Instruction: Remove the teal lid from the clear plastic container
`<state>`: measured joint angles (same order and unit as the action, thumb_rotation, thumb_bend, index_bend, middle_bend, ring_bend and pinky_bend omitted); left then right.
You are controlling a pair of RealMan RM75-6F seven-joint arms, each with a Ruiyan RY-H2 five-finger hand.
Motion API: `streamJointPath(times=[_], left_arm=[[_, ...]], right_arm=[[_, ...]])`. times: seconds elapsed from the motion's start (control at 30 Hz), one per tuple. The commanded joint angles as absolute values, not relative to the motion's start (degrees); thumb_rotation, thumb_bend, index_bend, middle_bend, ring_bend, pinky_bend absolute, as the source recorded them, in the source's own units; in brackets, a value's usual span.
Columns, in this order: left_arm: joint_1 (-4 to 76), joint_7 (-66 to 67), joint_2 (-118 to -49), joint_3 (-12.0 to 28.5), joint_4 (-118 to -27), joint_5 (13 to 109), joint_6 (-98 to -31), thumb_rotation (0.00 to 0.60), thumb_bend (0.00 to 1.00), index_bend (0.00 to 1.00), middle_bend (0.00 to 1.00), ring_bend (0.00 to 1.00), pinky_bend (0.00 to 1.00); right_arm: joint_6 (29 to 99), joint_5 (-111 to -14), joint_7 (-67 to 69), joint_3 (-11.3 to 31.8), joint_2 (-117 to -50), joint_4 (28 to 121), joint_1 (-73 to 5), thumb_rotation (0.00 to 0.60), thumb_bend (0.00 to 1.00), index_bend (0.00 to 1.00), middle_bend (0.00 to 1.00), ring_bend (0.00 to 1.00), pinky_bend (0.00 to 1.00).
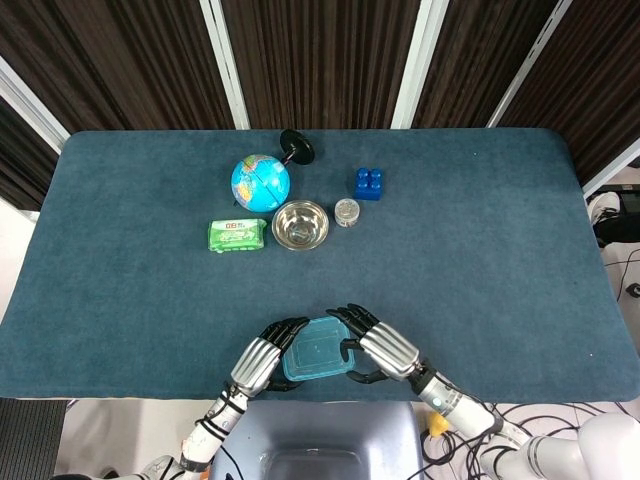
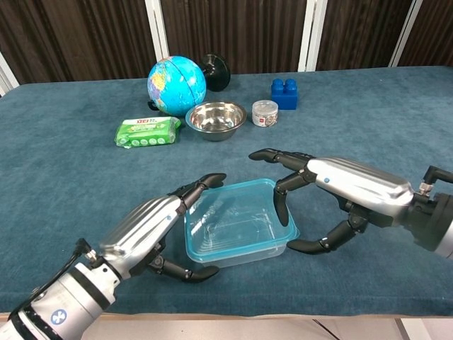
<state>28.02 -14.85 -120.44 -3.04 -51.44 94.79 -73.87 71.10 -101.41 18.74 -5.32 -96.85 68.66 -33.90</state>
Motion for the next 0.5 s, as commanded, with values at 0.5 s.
streamJointPath(times=[0.5], left_arm=[[28.3,-14.4,-120.0,-3.2,-51.7,94.8,-73.1,0.600,0.29,0.00,0.42,0.26,0.18]], right_arm=[[70.9,-100.4,22.0,-4.9,-95.9,71.1,-34.2,0.600,0.22,0.59,0.01,0.00,0.00]])
